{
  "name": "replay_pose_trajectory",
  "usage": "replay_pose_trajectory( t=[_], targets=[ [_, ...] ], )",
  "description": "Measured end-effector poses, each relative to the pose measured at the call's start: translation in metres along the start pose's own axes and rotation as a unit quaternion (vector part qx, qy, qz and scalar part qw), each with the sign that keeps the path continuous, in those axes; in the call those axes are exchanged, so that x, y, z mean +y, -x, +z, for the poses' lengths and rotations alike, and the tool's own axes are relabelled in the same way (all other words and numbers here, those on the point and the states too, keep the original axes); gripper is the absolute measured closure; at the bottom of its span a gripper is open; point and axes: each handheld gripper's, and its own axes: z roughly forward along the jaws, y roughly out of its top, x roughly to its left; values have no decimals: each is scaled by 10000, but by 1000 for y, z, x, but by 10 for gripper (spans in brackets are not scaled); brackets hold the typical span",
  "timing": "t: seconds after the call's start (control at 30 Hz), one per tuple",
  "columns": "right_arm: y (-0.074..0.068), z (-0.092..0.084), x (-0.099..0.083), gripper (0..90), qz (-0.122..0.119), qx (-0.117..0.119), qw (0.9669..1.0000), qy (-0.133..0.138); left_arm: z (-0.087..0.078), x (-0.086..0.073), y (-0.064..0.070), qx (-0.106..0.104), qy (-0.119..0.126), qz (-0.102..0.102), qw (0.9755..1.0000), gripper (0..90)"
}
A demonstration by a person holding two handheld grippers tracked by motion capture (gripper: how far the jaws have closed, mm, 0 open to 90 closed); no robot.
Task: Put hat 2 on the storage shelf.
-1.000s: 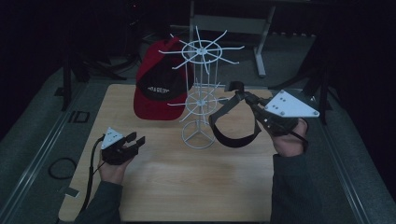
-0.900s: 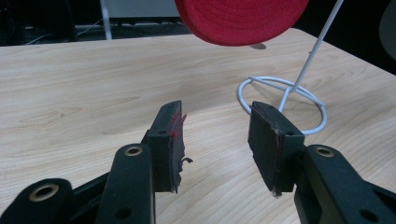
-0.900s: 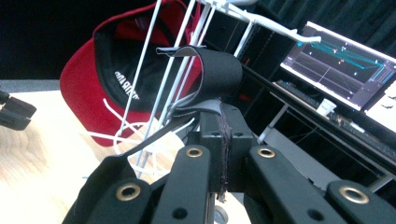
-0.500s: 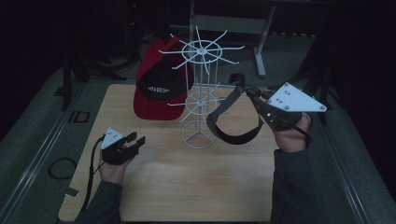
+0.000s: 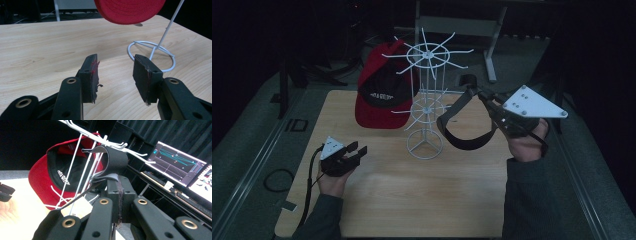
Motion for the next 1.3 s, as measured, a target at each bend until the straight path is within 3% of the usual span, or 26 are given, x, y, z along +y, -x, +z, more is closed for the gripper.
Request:
replay_pose_trajectory(
  t=[0.6, 0.9, 1.13, 1.3],
  targets=[
    [11, 0, 17, 897, -10, -50, 9998, 183, -1, 0, -1, 12, 14, -10, 10000, 557],
    [18, 7, 37, 897, -63, -24, 9995, 297, -1, 0, -1, 15, 22, -15, 10000, 557],
    [25, 25, 53, 896, -90, 45, 9996, 252, -1, 0, -1, 12, 20, -13, 10000, 557],
    [33, 44, 52, 896, 48, 103, 9999, 81, -2, 0, -2, 12, 20, -27, 10000, 556]
  ],
)
